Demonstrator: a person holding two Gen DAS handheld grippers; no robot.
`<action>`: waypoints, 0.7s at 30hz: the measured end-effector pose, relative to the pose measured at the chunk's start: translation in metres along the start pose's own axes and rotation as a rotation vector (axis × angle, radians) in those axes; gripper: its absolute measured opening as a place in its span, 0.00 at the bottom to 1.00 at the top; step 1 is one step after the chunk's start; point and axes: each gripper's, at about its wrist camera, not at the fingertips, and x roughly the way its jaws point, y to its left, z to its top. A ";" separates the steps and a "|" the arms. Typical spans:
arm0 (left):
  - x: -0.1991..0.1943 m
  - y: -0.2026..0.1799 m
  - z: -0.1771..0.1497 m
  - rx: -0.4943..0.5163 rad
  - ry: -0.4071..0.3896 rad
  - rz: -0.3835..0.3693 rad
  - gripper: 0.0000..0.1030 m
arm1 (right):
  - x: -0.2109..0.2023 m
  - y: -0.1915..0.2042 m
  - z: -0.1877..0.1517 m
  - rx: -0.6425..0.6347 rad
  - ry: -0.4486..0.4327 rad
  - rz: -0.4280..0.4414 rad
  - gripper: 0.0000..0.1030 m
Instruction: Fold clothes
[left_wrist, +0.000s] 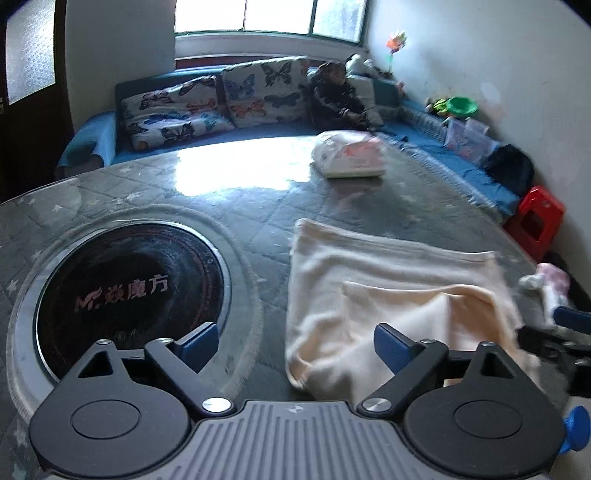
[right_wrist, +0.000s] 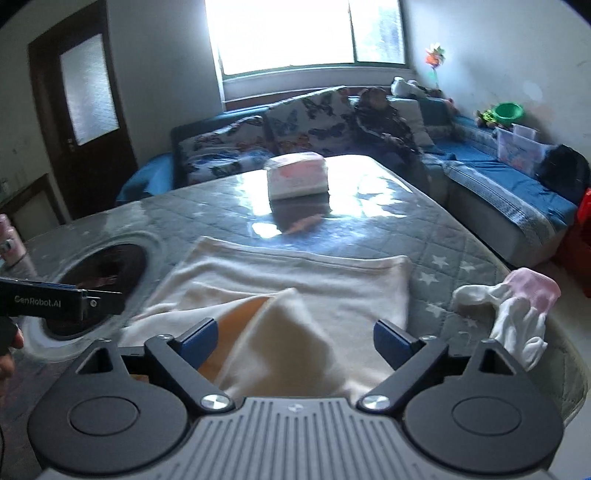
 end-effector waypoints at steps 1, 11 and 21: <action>0.009 0.000 0.001 0.005 0.011 0.001 0.87 | 0.005 -0.004 0.000 0.009 0.009 -0.007 0.88; 0.056 -0.008 -0.004 0.065 0.060 -0.012 0.45 | 0.049 -0.038 -0.006 0.089 0.086 -0.035 0.73; 0.043 0.009 -0.014 0.053 0.007 0.041 0.06 | 0.074 0.005 -0.002 -0.025 0.089 0.028 0.68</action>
